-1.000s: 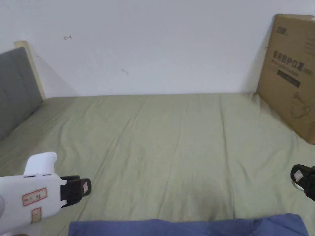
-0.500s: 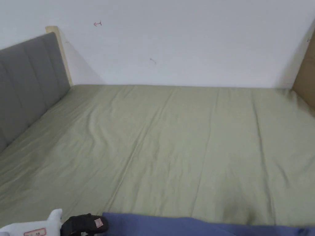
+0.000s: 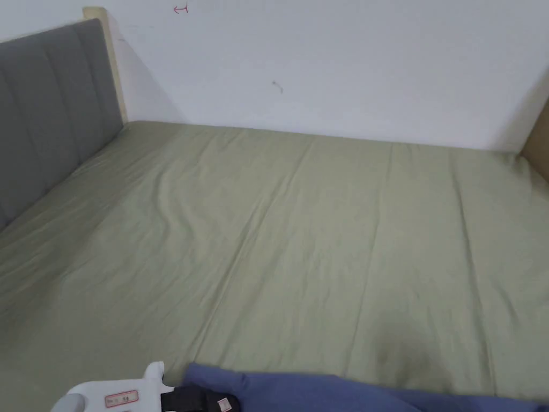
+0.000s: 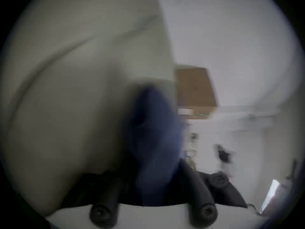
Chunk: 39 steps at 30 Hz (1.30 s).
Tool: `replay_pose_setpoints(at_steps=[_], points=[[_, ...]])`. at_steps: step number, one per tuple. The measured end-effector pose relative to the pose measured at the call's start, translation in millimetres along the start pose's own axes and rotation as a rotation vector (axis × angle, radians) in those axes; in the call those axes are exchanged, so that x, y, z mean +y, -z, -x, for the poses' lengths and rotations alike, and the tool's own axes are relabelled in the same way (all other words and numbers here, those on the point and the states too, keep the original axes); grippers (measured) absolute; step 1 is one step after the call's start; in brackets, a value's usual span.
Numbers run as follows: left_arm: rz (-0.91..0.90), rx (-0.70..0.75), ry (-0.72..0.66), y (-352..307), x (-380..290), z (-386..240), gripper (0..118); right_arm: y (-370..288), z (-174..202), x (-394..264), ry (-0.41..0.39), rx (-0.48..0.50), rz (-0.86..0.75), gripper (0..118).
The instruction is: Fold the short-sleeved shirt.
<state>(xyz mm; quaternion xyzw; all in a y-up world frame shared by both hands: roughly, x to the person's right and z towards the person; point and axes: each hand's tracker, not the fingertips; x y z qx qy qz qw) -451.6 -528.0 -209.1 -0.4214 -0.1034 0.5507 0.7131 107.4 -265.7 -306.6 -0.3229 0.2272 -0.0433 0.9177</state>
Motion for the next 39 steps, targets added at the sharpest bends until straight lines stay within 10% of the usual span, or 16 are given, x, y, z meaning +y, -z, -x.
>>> replay_pose_setpoints(at_steps=[2, 9, 14, 27, 32, 34, 39], points=[[-0.099, -0.237, -0.052, -6, -5, -17, 3, 0, 3, 1, -0.004, 0.004, 0.002, 0], [-0.186, 0.099, 0.216, -56, -22, -71, 4, -5, 2, 2, -0.023, 0.040, -0.007, 0], [-0.425, 0.807, 0.562, -82, -47, -134, 4, -9, -8, -4, 0.020, 0.055, -0.009, 0], [0.105, 0.380, 0.708, 111, -112, -250, 6, -32, -38, -19, 0.097, 0.052, -0.034, 0], [0.172, 0.341, 0.681, 152, -122, -255, 72, -42, -45, -24, 0.090, 0.038, -0.034, 0], [0.154, 0.290, 0.682, 138, -124, -256, 118, -45, -48, -25, 0.095, 0.038, -0.036, 0], [0.001, 0.300, 0.672, 67, -109, -258, 110, -41, -47, -27, 0.113, 0.047, -0.032, 0]])
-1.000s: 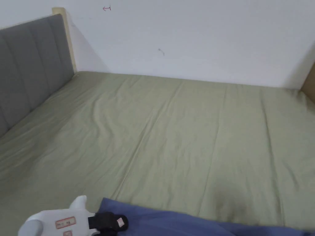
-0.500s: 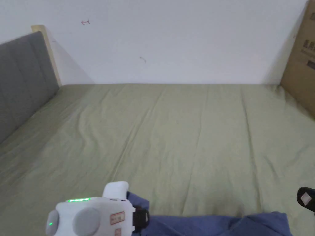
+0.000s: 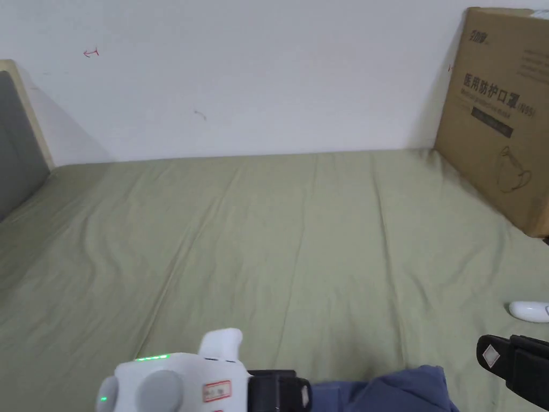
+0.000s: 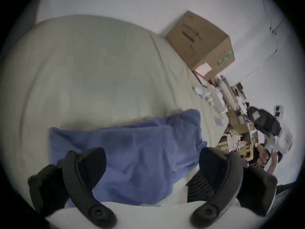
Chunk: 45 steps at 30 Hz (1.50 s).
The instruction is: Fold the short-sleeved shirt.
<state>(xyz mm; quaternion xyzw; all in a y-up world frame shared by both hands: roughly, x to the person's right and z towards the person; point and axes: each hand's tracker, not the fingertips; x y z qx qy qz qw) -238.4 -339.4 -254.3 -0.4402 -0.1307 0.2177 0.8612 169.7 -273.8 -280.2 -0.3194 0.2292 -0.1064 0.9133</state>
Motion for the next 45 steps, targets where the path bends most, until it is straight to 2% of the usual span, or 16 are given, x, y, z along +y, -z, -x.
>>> replay_pose_setpoints(at_steps=[1, 2, 3, 6, 10, 18, 20, 25, 29, 31, 32, 33, 36, 37, 41, 45], points=[[-0.023, 0.023, 0.009, -13, 0, 4, 100, 1, 1, 0, 0.002, 0.004, 0.000, 0], [-0.049, 0.036, 0.023, -23, -2, 7, 79, 2, 3, -1, 0.003, 0.007, -0.001, 0], [-0.081, 0.068, 0.030, -33, -6, 10, 36, 4, 5, -1, 0.005, 0.009, -0.001, 0], [-0.084, 0.089, 0.016, -29, -12, 12, 6, 8, 7, -1, 0.010, 0.021, 0.005, 0], [0.036, -0.004, -0.008, 8, -23, 7, 3, 7, 10, -3, 0.005, 0.025, 0.012, 0], [0.235, -0.013, 0.125, 114, -44, -43, 3, -4, 4, -1, -0.031, -0.009, 0.014, 0], [0.271, -0.084, 0.151, 128, -47, -47, 2, -5, 3, 0, -0.033, -0.016, 0.013, 0], [0.235, -0.205, 0.092, 108, -39, -44, 3, -1, -3, 1, -0.031, -0.017, 0.021, 0], [0.129, -0.264, 0.016, 52, -31, -6, 3, 4, -1, 6, -0.039, -0.012, 0.026, 0], [0.072, -0.279, -0.044, 19, -26, 27, 8, 5, 2, 8, -0.042, -0.005, 0.025, 0], [0.055, -0.301, -0.095, 1, -24, 51, 23, 6, 4, 8, -0.045, -0.002, 0.026, 0], [0.050, -0.335, -0.147, -12, -23, 71, 65, 8, 6, 8, -0.049, -0.001, 0.029, 0], [0.050, -0.331, -0.237, -37, -26, 120, 99, 13, 12, 7, -0.059, 0.006, 0.043, 0], [0.043, -0.325, -0.248, -40, -30, 131, 118, 16, 14, 5, -0.059, 0.009, 0.049, 0], [0.005, -0.378, -0.380, -45, -44, 176, 118, 23, 19, 4, -0.029, 0.030, 0.076, 0], [0.077, -0.439, -0.532, 5, -58, 196, 118, 26, 23, 3, -0.015, 0.023, 0.093, 0]])
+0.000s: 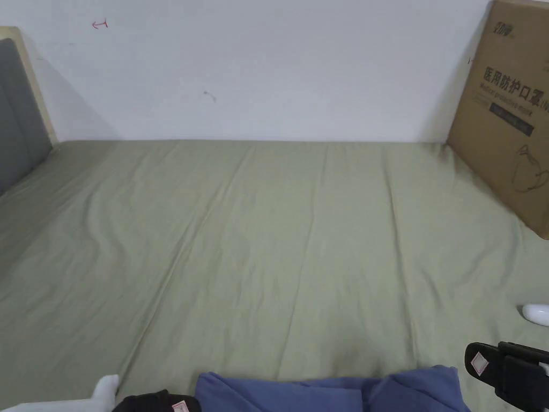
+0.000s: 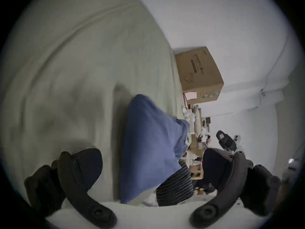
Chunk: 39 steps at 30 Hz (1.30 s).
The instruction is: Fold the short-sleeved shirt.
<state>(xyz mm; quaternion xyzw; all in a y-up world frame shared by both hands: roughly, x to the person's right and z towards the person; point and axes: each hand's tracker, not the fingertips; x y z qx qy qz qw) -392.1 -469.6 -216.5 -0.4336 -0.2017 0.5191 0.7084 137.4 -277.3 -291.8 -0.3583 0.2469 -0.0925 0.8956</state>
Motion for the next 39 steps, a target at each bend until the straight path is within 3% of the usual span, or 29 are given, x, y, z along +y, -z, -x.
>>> replay_pose_setpoints(at_steps=[4, 6, 8, 9, 10, 11, 12, 13, 14, 16, 22, 24, 27, 29, 31, 34, 39], points=[[0.016, -0.291, -0.046, 26, 14, 26, 118, -1, 6, 2, -0.018, -0.017, 0.011, 0], [0.097, -0.331, -0.107, 51, 10, 24, 118, -1, 10, 4, -0.033, -0.026, 0.015, 0], [0.088, -0.316, -0.057, 67, 10, 21, 116, 0, 13, 5, -0.042, -0.027, 0.017, 0], [0.081, -0.321, -0.043, 62, 8, 21, 99, 1, 14, 5, -0.045, -0.028, 0.017, 0], [0.069, -0.304, -0.038, 59, 8, 26, 65, 1, 15, 5, -0.046, -0.029, 0.018, 0], [0.046, -0.224, -0.033, 57, 8, 30, 15, 2, 15, 5, -0.047, -0.029, 0.021, 0], [0.034, -0.056, -0.032, 59, 6, 34, 11, 4, 15, 4, -0.046, -0.028, 0.023, 0], [0.038, 0.091, -0.021, 58, 4, 40, 11, 5, 15, 3, -0.044, -0.026, 0.027, 0], [0.015, -0.154, -0.048, 52, 0, 34, 11, 7, 15, 3, -0.041, -0.024, 0.032, 0], [0.032, -0.011, 0.025, 57, -2, 14, 11, 10, 14, 3, -0.034, -0.020, 0.041, 0], [-0.034, 0.210, 0.277, 21, -10, -49, 12, 13, 14, 6, -0.024, 0.005, 0.032, 0], [-0.111, 0.365, 0.375, -2, -14, -76, 12, 13, 13, 7, -0.021, 0.020, 0.021, 0], [-0.229, 0.734, 0.495, -28, -22, -111, 12, 11, 11, 6, -0.008, 0.044, 0.015, 0], [-0.296, 0.836, 0.554, -39, -31, -130, 12, 10, 9, 3, -0.002, 0.053, 0.011, 0], [-0.280, 0.788, 0.550, -44, -35, -145, 12, 8, 7, 1, 0.004, 0.063, 0.008, 0], [-0.227, 0.601, 0.507, -30, -41, -170, 12, 4, 2, -2, 0.018, 0.074, 0.006, 0], [-0.114, 0.370, 0.419, 39, -34, -193, 12, -11, -12, -2, 0.037, 0.071, -0.017, 0]])
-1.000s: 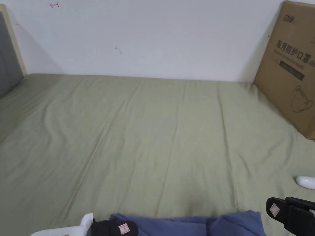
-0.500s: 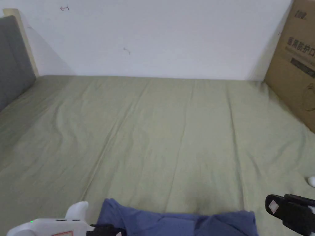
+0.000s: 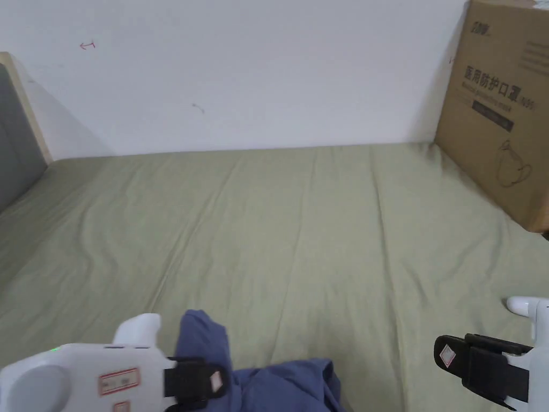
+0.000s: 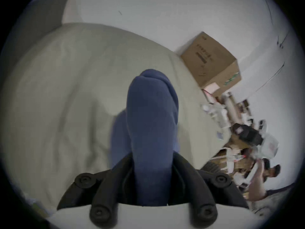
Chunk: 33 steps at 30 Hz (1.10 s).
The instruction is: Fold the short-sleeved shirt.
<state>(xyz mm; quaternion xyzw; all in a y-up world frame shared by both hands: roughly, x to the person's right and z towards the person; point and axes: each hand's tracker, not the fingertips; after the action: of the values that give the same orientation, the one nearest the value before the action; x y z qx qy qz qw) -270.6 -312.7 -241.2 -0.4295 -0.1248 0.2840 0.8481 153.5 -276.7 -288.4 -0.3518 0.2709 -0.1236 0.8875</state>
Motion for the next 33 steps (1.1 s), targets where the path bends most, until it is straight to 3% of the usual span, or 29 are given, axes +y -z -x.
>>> replay_pose_setpoints(at_steps=[2, 4, 5, 7, 8, 11, 15, 17, 18, 20, 21, 29, 31, 33], points=[[0.047, 0.007, -0.003, 34, 3, -15, 15, -7, -5, 1, 0.006, -0.009, -0.008, 0], [0.119, 0.000, 0.029, 70, 3, -26, 28, -13, -11, 1, 0.016, -0.021, -0.018, 0], [0.153, -0.008, 0.029, 87, 1, -29, 42, -16, -14, 1, 0.024, -0.029, -0.024, 0], [0.222, -0.055, 0.003, 116, -2, -31, 103, -21, -20, 0, 0.043, -0.040, -0.032, 0], [0.258, -0.094, -0.024, 125, -5, -30, 117, -22, -23, 0, 0.051, -0.044, -0.033, 0], [0.184, -0.236, -0.117, 117, -4, -24, 117, -28, -29, -1, 0.063, -0.056, -0.038, 0], [0.068, -0.190, -0.061, 79, 2, -27, 117, -32, -32, 3, 0.069, -0.069, -0.057, 0], [0.040, -0.162, 0.010, 61, 6, -30, 111, -32, -35, 5, 0.073, -0.068, -0.062, 0], [0.009, -0.151, 0.048, 50, 6, -35, 89, -32, -35, 6, 0.073, -0.069, -0.064, 0], [-0.006, -0.085, 0.113, 44, 3, -49, 17, -31, -35, 6, 0.068, -0.071, -0.067, 0], [-0.005, -0.029, 0.143, 47, 1, -54, 2, -29, -37, 6, 0.065, -0.073, -0.068, 0], [0.202, 0.012, 0.146, 140, -31, -46, 2, -22, -41, 6, 0.064, -0.065, -0.071, 0], [0.266, 0.041, 0.092, 168, -41, -40, 1, -22, -40, 7, 0.055, -0.069, -0.072, 0], [0.302, -0.056, -0.012, 190, -49, -29, 1, -21, -40, 6, 0.061, -0.067, -0.069, 0]])
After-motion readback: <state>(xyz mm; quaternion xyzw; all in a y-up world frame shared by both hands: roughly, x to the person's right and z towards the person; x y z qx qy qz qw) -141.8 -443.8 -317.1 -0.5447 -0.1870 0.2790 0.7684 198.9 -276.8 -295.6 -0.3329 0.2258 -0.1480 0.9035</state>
